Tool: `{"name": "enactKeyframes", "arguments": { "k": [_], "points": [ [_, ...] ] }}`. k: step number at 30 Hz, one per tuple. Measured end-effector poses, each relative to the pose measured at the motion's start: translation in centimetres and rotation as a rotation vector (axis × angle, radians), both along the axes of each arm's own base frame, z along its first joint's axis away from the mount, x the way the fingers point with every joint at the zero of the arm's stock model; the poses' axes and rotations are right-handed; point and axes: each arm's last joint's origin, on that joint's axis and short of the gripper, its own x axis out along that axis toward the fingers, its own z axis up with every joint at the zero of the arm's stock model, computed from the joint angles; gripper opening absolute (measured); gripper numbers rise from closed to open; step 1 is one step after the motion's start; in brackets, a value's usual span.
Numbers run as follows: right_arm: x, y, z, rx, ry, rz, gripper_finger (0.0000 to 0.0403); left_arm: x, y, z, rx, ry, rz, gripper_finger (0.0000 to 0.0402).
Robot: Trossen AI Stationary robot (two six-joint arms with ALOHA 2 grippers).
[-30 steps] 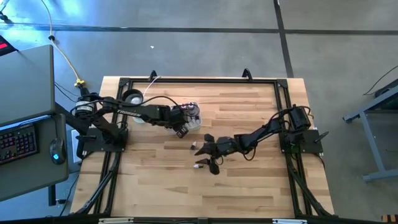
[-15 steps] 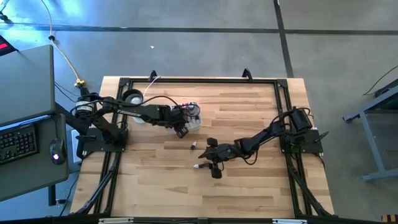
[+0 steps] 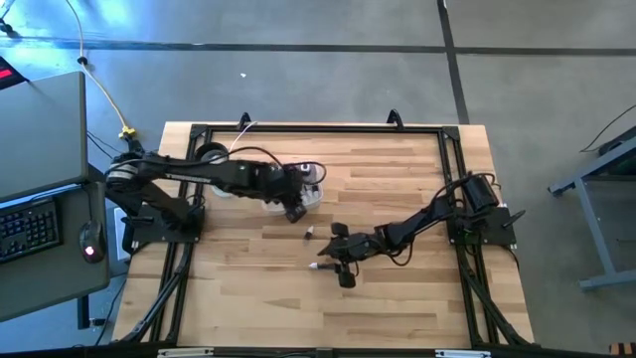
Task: Pick & Place food coloring
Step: Put the small green food coloring bottle into the white bin
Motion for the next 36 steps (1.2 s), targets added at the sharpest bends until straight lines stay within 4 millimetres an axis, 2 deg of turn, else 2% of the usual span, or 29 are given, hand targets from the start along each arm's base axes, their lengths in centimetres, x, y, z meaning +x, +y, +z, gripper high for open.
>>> {"name": "enactKeyframes", "arguments": {
  "k": [5, 8, 10, 13, 15, 18, 22, 26, 29, 32, 36],
  "points": [
    [-0.1, 0.8, -1.5, -0.014, 0.031, -0.023, 0.0179, -2.3, -3.0, 4.1, 0.104, -0.010, -0.054, 0.0198],
    [0.0, 1.5, -2.6, -0.036, 0.057, -0.031, 0.0179, -4.5, -5.0, 5.2, 0.156, -0.026, -0.076, 0.0198],
    [0.3, 1.8, -3.1, -0.058, 0.052, -0.061, 0.0179, -6.2, -6.2, 5.3, 0.191, -0.047, -0.085, 0.0198],
    [0.4, 2.2, -3.8, -0.093, 0.053, -0.101, 0.0179, -8.0, -8.3, 4.4, 0.238, -0.116, -0.085, 0.0198],
    [0.4, 2.2, -4.1, -0.106, 0.056, -0.122, 0.0178, -9.2, -9.7, 2.8, 0.262, -0.138, -0.094, 0.0198],
    [0.4, 2.1, -4.4, -0.090, 0.059, -0.153, 0.0169, -9.8, -11.7, 0.4, 0.266, -0.234, -0.125, 0.0198],
    [0.5, 1.8, -4.4, -0.089, 0.056, -0.159, 0.0140, -10.6, -14.0, -3.2, 0.221, -0.351, -0.211, 0.0198],
    [0.7, 1.4, -4.4, -0.085, 0.045, -0.166, 0.0096, -11.2, -14.7, -6.2, 0.168, -0.439, -0.229, 0.0198],
    [1.0, 1.0, -4.0, -0.063, 0.009, -0.165, 0.0067, -11.5, -14.6, -7.3, 0.128, -0.466, -0.224, 0.0198],
    [1.5, 0.0, -3.5, -0.072, -0.049, -0.191, 0.0060, -11.8, -14.3, -8.0, 0.112, -0.451, -0.204, 0.0198],
    [3.5, -1.9, -0.1, -0.101, -0.200, -0.269, 0.0070, -11.8, -14.1, -8.4, 0.123, -0.437, -0.199, 0.0198]
  ]
}}
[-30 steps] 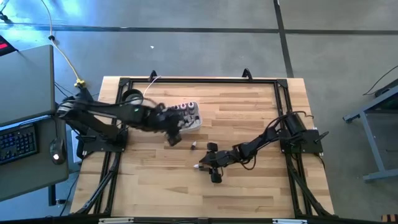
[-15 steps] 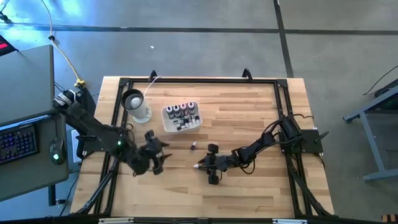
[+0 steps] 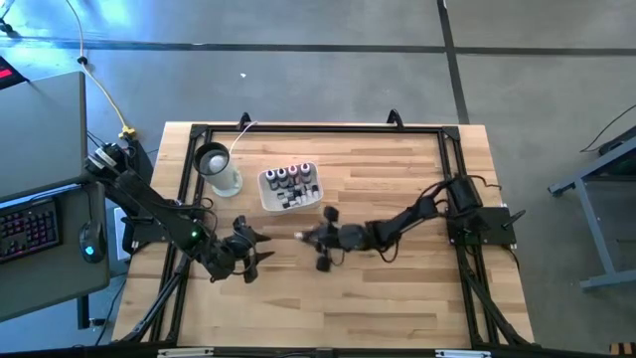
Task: Pick & Place food coloring
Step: Put the small green food coloring bottle into the white bin, then put the small violet food coloring bottle into the white bin
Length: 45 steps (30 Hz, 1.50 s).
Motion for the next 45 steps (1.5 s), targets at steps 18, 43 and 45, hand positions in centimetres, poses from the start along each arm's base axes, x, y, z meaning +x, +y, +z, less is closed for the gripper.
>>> {"name": "enactKeyframes", "arguments": {
  "k": [18, 43, 45],
  "points": [
    [6.7, -13.6, 6.3, -0.121, 0.379, -0.144, 0.0100, -0.1, 0.0, -0.1, 0.025, 0.018, -0.022, 0.0198],
    [5.2, -4.2, 4.1, -0.381, 0.644, 0.353, 0.0167, -0.1, -0.1, -0.2, -0.043, 0.029, -0.027, 0.0198],
    [5.1, -4.4, 4.0, -0.379, 0.649, 0.359, 0.0171, -0.1, -0.1, -0.2, -0.040, 0.033, -0.028, 0.0198]
  ]
}}
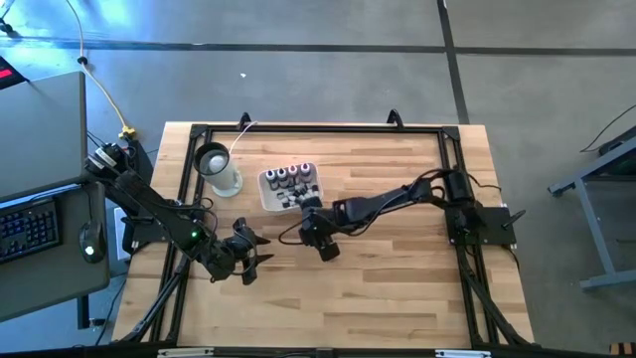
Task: Pick & Place food coloring
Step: Put the small violet food coloring bottle into the white bin
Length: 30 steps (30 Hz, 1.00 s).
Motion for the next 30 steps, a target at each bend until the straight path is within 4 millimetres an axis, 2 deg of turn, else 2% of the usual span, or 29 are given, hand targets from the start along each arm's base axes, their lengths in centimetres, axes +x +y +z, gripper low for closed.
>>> {"name": "enactKeyframes", "arguments": {
  "k": [6, 16, 21, 26, 30],
  "points": [
    [-0.3, -0.4, -0.4, 0.091, 0.034, 0.022, 0.0174, 0.0, 0.0, 0.0, -0.023, -0.007, 0.011, 0.0198],
    [-2.0, -0.9, -3.7, 0.103, -0.057, 0.034, 0.0174, 0.0, 0.0, 0.0, -0.024, -0.009, 0.012, 0.0198],
    [-2.6, -1.0, -4.5, 0.155, -0.047, -0.054, 0.0171, 0.0, 0.0, 0.1, -0.028, -0.011, 0.014, 0.0198],
    [-2.8, -0.8, -4.7, 0.276, -0.028, -0.209, 0.0148, 0.0, 0.0, 0.1, -0.029, -0.011, 0.015, 0.0198],
    [-2.8, -0.4, -4.7, 0.290, -0.030, -0.235, 0.0116, 0.0, 0.0, 0.1, -0.029, -0.012, 0.016, 0.0198]
  ]
}}
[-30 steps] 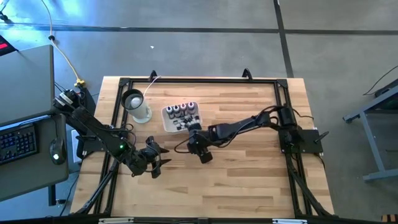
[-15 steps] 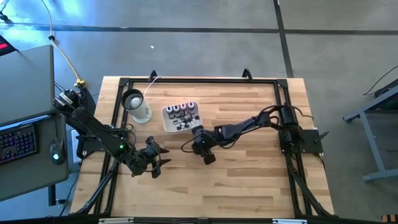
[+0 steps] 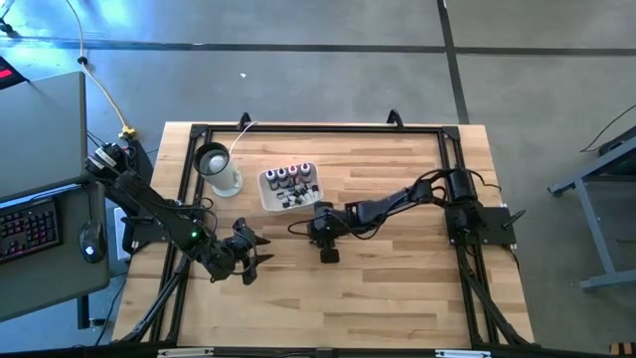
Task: Pick & Place food coloring
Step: Put the small violet food coloring bottle into the white bin
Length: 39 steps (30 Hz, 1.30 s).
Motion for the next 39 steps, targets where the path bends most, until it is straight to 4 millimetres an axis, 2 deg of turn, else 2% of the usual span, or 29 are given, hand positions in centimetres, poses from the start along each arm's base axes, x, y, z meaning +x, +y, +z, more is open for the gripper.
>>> {"name": "enactKeyframes", "arguments": {
  "k": [5, 8, 16, 21, 27, 35, 39],
  "points": [
    [0.1, 0.4, 0.0, 0.018, -0.014, -0.009, 0.0079, 0.0, 0.0, 0.0, 0.000, 0.000, 0.000, 0.0198],
    [0.2, 0.7, 0.1, 0.029, -0.039, -0.013, 0.0075, 0.0, 0.0, 0.0, -0.003, 0.000, 0.000, 0.0198],
    [0.1, 1.8, 1.5, -0.073, -0.095, 0.009, 0.0153, 0.0, 0.0, 0.0, -0.003, 0.000, 0.000, 0.0198],
    [-0.3, 2.3, 3.0, -0.065, -0.096, -0.024, 0.0177, 0.0, 0.0, 0.0, -0.007, 0.003, -0.005, 0.0198],
    [-1.5, 2.2, 1.8, -0.069, 0.021, -0.041, 0.0175, 0.0, -0.1, 0.0, -0.016, 0.012, -0.019, 0.0198],
    [-3.2, 1.4, -0.3, -0.073, -0.053, 0.005, 0.0173, 0.0, -0.1, 0.0, -0.013, 0.012, -0.021, 0.0198],
    [-3.9, 0.8, -1.1, -0.021, -0.086, -0.052, 0.0166, 0.0, -0.1, 0.0, -0.013, 0.011, -0.020, 0.0198]
  ]
}}
